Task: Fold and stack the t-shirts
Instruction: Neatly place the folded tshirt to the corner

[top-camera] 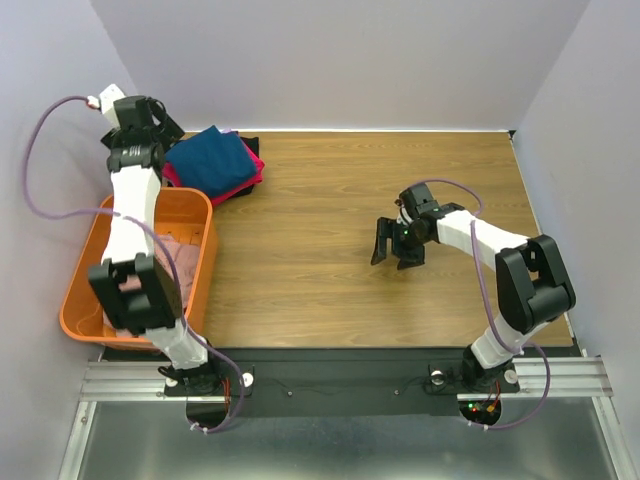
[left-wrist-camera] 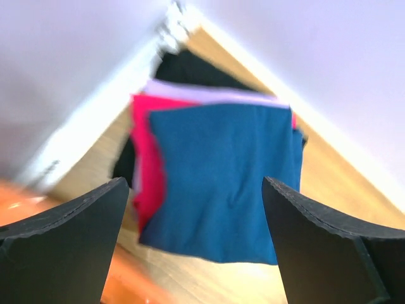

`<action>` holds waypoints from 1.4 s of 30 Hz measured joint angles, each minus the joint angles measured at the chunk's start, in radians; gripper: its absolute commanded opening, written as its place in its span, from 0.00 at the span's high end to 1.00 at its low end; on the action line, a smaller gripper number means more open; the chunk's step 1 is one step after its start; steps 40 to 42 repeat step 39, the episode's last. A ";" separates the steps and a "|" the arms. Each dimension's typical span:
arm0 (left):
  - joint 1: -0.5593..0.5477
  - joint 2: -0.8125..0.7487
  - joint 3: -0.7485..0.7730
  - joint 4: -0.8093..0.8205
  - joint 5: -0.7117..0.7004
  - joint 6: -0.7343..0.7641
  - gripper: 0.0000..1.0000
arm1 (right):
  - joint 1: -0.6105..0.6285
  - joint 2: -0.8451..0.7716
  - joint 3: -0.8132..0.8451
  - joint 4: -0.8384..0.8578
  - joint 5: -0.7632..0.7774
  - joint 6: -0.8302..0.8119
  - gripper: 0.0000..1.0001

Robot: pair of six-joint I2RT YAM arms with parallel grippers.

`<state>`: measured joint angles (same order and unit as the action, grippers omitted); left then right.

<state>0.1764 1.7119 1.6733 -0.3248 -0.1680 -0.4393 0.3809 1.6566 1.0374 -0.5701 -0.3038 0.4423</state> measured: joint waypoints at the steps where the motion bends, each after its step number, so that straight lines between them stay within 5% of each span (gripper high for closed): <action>1: -0.002 -0.060 -0.043 0.007 -0.033 -0.005 0.01 | 0.000 -0.008 0.000 -0.001 0.009 0.000 0.16; 9: -0.059 -0.434 -0.280 0.080 -0.130 0.013 0.01 | -0.002 -0.093 0.028 -0.006 0.092 -0.002 0.12; 19: -0.555 -0.547 -0.548 0.049 -0.162 -0.007 0.01 | -0.015 -0.263 0.030 -0.006 0.231 -0.016 0.07; 29: -0.939 -0.635 -0.600 0.034 -0.269 -0.155 0.01 | -0.015 -0.358 0.026 -0.008 0.299 -0.016 0.05; 42: -1.078 -0.634 -0.600 -0.021 -0.351 -0.225 0.01 | -0.015 -0.442 0.016 -0.008 0.291 -0.017 0.05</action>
